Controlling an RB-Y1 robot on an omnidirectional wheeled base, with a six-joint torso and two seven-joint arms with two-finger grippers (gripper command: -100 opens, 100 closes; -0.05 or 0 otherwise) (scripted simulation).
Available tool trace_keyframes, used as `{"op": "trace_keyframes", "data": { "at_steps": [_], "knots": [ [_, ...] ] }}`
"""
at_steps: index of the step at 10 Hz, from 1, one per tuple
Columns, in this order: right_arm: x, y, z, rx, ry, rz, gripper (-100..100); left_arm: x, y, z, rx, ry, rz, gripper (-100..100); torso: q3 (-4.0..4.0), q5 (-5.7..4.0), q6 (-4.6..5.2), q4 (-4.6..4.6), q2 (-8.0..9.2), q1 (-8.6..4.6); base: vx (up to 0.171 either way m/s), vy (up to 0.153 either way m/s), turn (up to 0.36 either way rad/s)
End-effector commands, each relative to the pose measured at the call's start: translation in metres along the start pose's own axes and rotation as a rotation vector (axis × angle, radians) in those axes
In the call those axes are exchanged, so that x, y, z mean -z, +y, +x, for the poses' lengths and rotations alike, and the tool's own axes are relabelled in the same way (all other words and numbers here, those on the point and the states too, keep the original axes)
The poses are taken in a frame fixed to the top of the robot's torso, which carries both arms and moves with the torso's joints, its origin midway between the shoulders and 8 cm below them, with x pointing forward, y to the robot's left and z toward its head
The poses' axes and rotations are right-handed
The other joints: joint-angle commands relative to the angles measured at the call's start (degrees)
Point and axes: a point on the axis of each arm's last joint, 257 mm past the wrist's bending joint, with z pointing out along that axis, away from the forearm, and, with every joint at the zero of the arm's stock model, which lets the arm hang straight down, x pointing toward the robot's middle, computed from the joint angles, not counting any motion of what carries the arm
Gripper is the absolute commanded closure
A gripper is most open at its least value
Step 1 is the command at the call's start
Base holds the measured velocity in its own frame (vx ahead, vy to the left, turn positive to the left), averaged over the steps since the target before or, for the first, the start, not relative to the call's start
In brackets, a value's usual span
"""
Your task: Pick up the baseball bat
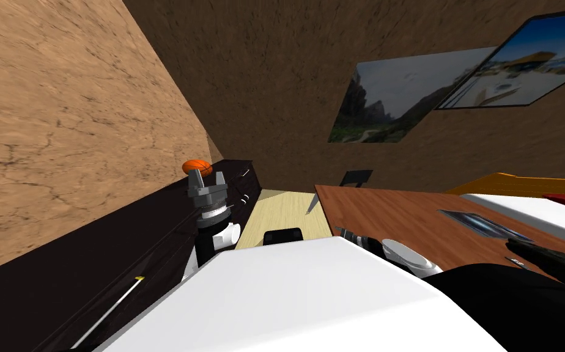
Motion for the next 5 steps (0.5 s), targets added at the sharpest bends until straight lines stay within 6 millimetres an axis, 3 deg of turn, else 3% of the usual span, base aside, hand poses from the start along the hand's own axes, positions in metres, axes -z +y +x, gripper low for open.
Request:
{"op": "trace_keyframes", "data": {
  "at_steps": [1, 2, 3, 4, 5],
  "knots": [
    [0.013, -0.006, 0.031, 0.068, 0.091, -0.010, -100, 0.000, 0.000, 0.000, 0.000, 0.000, 0.000, 0, 0.00, 0.00, 0.00, 0.00, 0.00, 0.00, -0.020, 0.014, 0.186],
    [0.013, -0.006, 0.034, 0.079, 0.101, -0.012, -100, 0.000, 0.000, 0.000, 0.000, 0.000, 0.000, 0, 0.00, 0.01, -0.04, 0.00, 0.01, 0.02, -0.015, 0.011, 0.104],
    [0.023, -0.012, 0.055, 0.132, 0.170, -0.023, -100, 0.000, 0.000, 0.000, 0.000, 0.000, 0.000, 0, 0.00, 0.01, -0.01, 0.00, -0.01, 0.02, -0.015, 0.021, 0.176],
    [0.024, -0.012, 0.059, 0.139, 0.180, -0.024, -100, 0.000, 0.000, 0.000, 0.000, 0.000, 0.000, 0, -0.01, 0.02, -0.04, 0.00, -0.02, 0.05, -0.012, 0.011, 0.089],
    [0.035, -0.018, 0.080, 0.188, 0.248, -0.037, -100, 0.000, 0.000, 0.000, 0.000, 0.000, 0.000, 0, -0.01, 0.01, 0.00, 0.00, -0.02, 0.02, -0.014, 0.012, 0.159]
  ]
}}
